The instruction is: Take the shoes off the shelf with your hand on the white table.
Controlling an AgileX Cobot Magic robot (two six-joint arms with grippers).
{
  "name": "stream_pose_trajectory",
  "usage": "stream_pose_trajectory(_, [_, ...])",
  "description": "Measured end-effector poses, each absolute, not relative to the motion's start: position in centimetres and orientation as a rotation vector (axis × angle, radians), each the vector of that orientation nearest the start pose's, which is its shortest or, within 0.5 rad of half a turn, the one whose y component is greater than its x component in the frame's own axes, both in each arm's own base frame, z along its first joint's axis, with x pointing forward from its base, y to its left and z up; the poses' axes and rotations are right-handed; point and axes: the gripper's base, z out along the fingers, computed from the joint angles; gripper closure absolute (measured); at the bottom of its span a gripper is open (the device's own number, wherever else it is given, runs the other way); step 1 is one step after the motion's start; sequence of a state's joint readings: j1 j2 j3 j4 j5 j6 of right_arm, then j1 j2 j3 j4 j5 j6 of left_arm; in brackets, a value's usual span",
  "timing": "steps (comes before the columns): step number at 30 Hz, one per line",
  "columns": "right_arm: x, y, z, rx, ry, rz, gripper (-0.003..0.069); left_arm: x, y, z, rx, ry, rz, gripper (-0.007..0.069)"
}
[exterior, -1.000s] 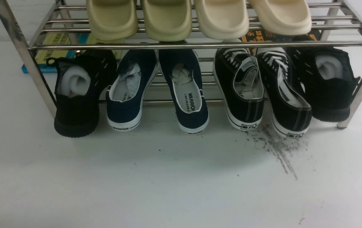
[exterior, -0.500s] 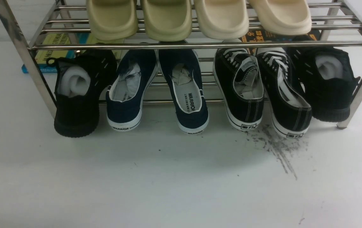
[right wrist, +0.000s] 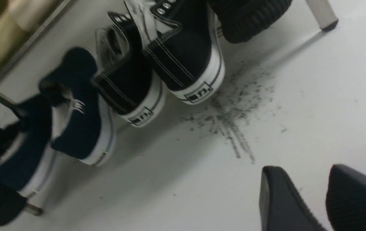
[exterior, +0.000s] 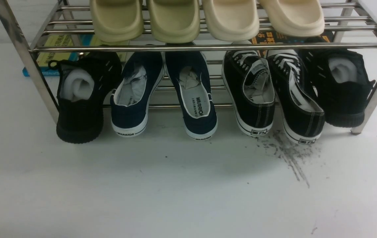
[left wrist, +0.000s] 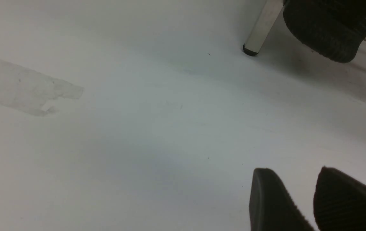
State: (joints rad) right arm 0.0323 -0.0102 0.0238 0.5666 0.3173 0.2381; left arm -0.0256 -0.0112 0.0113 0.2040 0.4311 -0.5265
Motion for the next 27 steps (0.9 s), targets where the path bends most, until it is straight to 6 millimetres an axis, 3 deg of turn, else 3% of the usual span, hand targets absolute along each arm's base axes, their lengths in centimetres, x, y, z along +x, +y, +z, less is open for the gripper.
stream_pose_trajectory(8, [5.3,1.8,18.6,0.592,1.699,0.792,0.0430,5.1,0.6,17.2,-0.356,1.876,-0.167,0.0385])
stream_pose_trajectory(14, [4.6,1.5,26.3,0.351,1.584,0.614,0.0612,5.1,0.6,17.2,-0.356,1.876,-0.167,0.0385])
stream_pose_trajectory(16, [4.7,1.4,28.1,0.300,1.596,0.555,0.0652,5.1,0.6,17.2,-0.356,1.876,-0.167,0.0385])
stream_pose_trajectory(17, [5.0,1.4,30.4,0.244,1.646,0.486,0.0669,5.1,0.6,17.2,-0.356,1.876,-0.167,0.0385])
stream_pose_trajectory(19, [6.0,1.5,31.7,0.197,1.802,0.410,0.0671,5.1,0.6,17.2,-0.356,1.876,-0.167,0.0385])
stream_pose_trajectory(21, [6.9,1.5,31.7,0.179,1.936,0.372,0.0670,5.1,0.6,17.2,-0.356,1.876,-0.167,0.0385])
stream_pose_trajectory(24, [9.6,1.7,31.1,0.149,2.320,0.309,0.0665,5.1,0.6,17.2,-0.356,1.876,-0.167,0.0385])
stream_pose_trajectory(27, [11.8,2.0,30.7,0.038,2.464,0.292,0.0662,5.1,0.6,17.2,-0.356,1.876,-0.166,0.0385])
